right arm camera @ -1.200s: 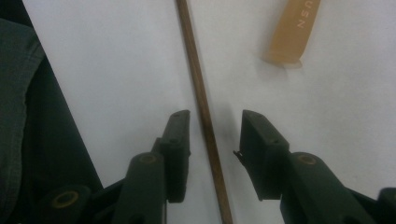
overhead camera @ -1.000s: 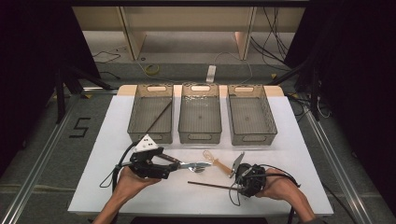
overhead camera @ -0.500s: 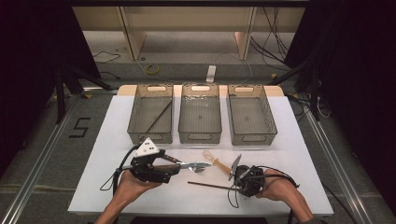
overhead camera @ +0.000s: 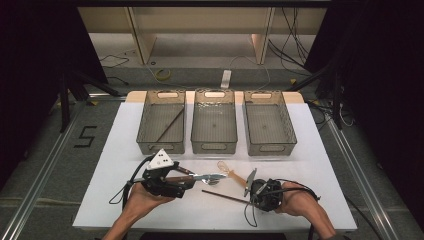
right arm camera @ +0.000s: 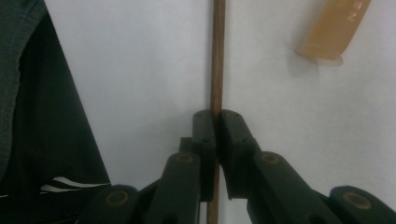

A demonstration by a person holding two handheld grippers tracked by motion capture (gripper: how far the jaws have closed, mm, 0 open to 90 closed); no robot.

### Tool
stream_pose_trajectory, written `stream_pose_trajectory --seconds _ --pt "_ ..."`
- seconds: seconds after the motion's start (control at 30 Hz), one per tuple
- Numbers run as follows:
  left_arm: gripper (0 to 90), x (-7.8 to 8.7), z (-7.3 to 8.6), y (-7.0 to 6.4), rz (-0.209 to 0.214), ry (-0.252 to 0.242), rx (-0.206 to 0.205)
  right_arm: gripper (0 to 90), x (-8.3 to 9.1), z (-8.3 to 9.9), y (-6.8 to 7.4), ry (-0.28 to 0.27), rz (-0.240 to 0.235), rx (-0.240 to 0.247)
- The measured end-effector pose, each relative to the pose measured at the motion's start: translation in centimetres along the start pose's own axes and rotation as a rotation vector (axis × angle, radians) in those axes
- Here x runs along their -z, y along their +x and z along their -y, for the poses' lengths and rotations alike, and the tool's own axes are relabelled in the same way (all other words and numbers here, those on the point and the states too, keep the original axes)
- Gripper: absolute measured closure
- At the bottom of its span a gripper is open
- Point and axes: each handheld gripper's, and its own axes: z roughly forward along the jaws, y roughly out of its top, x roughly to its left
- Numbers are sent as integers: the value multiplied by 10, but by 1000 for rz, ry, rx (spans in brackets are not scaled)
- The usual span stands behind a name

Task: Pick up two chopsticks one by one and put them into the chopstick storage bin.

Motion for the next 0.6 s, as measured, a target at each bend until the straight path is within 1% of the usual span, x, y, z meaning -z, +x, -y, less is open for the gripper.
stream_pose_trajectory --seconds 0.07,0.13,0.2,0.23,0.4,0.47,0.53,0.6 --pt "151 -1 0 -1 7 4 -1 854 4 -1 2 -12 4 0" --pt "151 -1 -1 -1 5 12 -26 854 8 -1 2 -34 12 11" --pt "152 -1 -2 -1 21 12 -19 854 12 -3 4 -50 22 18" --pt "152 -2 -2 -1 28 16 -20 854 14 -4 4 -54 21 30" --pt "152 -10 -5 -12 53 61 -72 854 19 -13 9 -73 29 57" --pt "153 -14 -6 -16 53 90 -102 853 22 -17 9 -76 31 81" --pt "153 -19 -7 -21 52 117 -135 853 24 -21 10 -83 36 85" --pt "154 -22 -7 -25 70 137 -154 853 26 -24 11 -92 40 88"
